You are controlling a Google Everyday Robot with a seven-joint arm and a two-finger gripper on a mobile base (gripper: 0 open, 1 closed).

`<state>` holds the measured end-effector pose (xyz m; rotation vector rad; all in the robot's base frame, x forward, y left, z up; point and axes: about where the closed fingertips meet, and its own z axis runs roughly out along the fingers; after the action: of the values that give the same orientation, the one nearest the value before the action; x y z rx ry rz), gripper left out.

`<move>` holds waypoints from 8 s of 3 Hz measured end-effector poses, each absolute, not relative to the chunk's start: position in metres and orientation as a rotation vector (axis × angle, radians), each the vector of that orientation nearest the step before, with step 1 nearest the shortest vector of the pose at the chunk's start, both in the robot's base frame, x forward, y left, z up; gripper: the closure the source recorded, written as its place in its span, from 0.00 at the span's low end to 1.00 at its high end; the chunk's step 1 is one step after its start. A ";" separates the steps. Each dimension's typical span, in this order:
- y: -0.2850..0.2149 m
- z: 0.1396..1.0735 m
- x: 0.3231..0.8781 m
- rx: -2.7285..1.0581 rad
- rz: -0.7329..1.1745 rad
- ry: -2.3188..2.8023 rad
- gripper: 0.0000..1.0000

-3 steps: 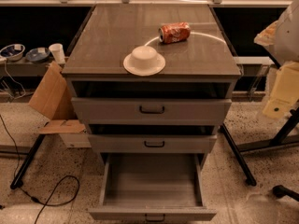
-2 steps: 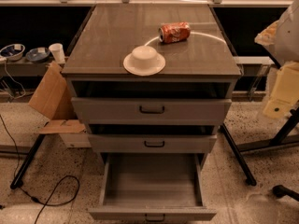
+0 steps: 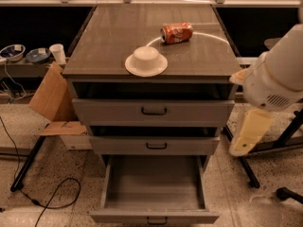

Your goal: Close bottom drawer

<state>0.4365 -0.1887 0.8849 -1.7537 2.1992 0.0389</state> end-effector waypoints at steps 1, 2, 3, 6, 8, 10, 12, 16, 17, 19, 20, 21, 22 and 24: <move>-0.166 0.812 0.438 -1.756 0.116 2.193 0.00; -0.129 0.715 0.443 -1.777 0.192 2.179 0.00; -0.104 0.643 0.445 -1.772 0.259 2.173 0.00; -0.046 0.493 0.406 -1.745 0.424 2.243 0.00; -0.094 0.403 0.397 -1.759 0.271 2.368 0.00; -0.148 0.318 0.390 -1.541 0.274 2.632 0.00; -0.185 0.232 0.352 -1.184 0.426 3.000 0.00; -0.190 0.169 0.345 -0.740 0.837 3.135 0.00; -0.179 0.168 0.363 -0.717 0.877 3.045 0.00; -0.168 0.184 0.400 -0.636 0.827 2.916 0.00; -0.168 0.184 0.400 -0.636 0.827 2.916 0.00; -0.153 0.182 0.426 -0.602 0.821 2.855 0.00; -0.151 0.182 0.429 -0.598 0.820 2.846 0.00; -0.112 0.180 0.495 -0.553 0.826 2.681 0.00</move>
Offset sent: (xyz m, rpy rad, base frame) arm 0.0173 0.0985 -0.2696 0.1188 0.0738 0.0584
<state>0.4952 -0.1120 0.1801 -0.5534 2.6814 0.8256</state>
